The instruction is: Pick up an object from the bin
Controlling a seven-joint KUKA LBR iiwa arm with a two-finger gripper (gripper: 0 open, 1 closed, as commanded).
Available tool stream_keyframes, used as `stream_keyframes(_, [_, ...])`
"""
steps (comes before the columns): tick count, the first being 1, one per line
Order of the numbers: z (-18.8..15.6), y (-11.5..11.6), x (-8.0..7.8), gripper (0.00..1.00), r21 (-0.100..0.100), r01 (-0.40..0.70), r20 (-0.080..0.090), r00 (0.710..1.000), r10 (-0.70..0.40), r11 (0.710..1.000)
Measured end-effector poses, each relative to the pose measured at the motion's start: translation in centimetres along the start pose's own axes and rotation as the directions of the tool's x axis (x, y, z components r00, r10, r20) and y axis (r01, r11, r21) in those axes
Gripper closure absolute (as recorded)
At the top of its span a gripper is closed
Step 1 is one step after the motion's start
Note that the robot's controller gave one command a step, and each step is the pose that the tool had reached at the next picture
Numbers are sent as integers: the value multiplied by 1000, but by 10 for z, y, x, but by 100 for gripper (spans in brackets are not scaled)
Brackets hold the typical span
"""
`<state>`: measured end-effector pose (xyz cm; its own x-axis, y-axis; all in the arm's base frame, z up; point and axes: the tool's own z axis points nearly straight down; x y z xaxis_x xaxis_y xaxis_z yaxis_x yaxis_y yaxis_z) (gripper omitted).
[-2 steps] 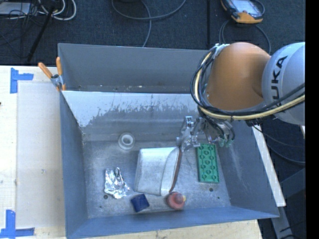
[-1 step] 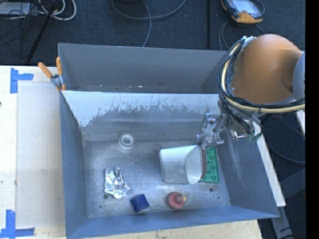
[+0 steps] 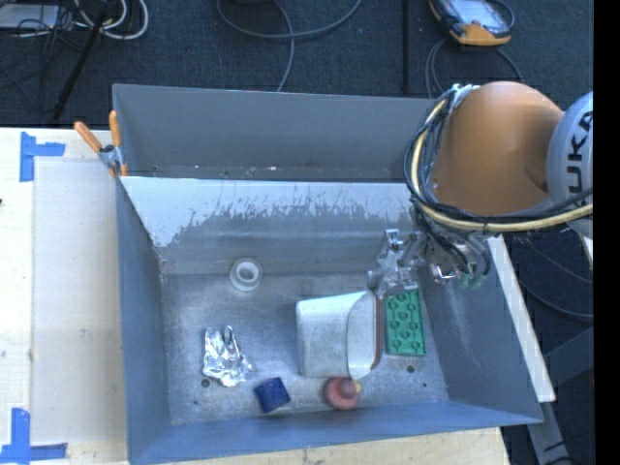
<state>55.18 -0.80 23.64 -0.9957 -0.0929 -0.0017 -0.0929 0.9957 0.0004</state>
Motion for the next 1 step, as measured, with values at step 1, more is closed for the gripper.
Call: stream_keyframes(1, [78,51,-5,100,24,306,65,950,-307,952])
